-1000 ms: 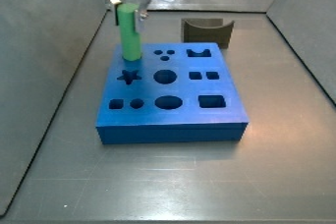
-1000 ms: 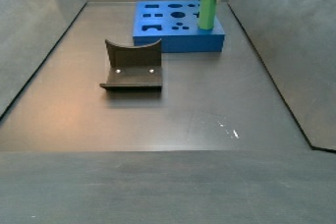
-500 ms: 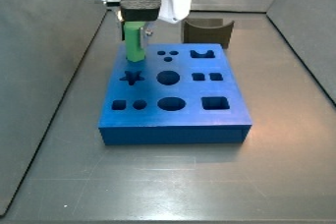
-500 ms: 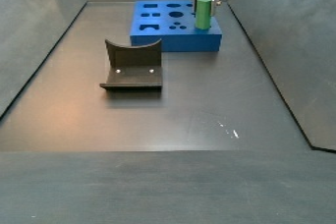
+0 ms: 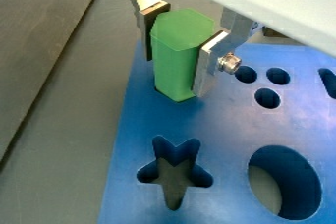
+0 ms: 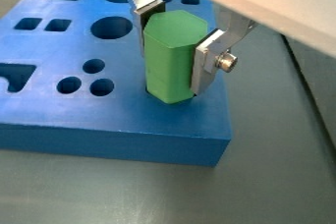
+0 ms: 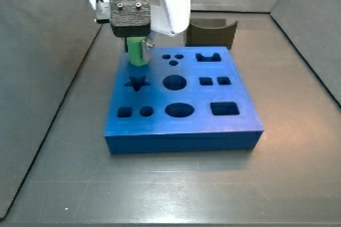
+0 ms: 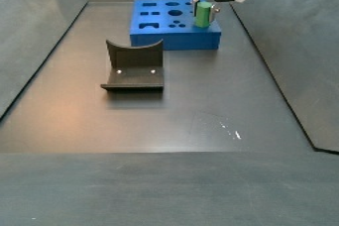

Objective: Insert the hexagon object.

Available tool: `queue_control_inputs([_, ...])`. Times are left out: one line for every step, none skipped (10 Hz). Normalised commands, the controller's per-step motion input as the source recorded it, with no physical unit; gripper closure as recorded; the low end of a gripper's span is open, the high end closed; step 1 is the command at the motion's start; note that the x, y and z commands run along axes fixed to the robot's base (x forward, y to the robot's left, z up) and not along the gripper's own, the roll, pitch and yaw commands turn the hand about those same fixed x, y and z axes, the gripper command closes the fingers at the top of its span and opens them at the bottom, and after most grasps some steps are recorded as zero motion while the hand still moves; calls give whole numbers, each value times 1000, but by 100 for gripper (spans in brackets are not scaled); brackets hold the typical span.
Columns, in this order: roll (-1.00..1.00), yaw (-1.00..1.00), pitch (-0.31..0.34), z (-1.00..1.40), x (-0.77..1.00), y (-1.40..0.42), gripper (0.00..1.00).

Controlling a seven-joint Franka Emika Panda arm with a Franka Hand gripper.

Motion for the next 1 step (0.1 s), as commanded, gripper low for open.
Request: queue_control_inputs([0, 0, 0, 0, 0, 0, 100])
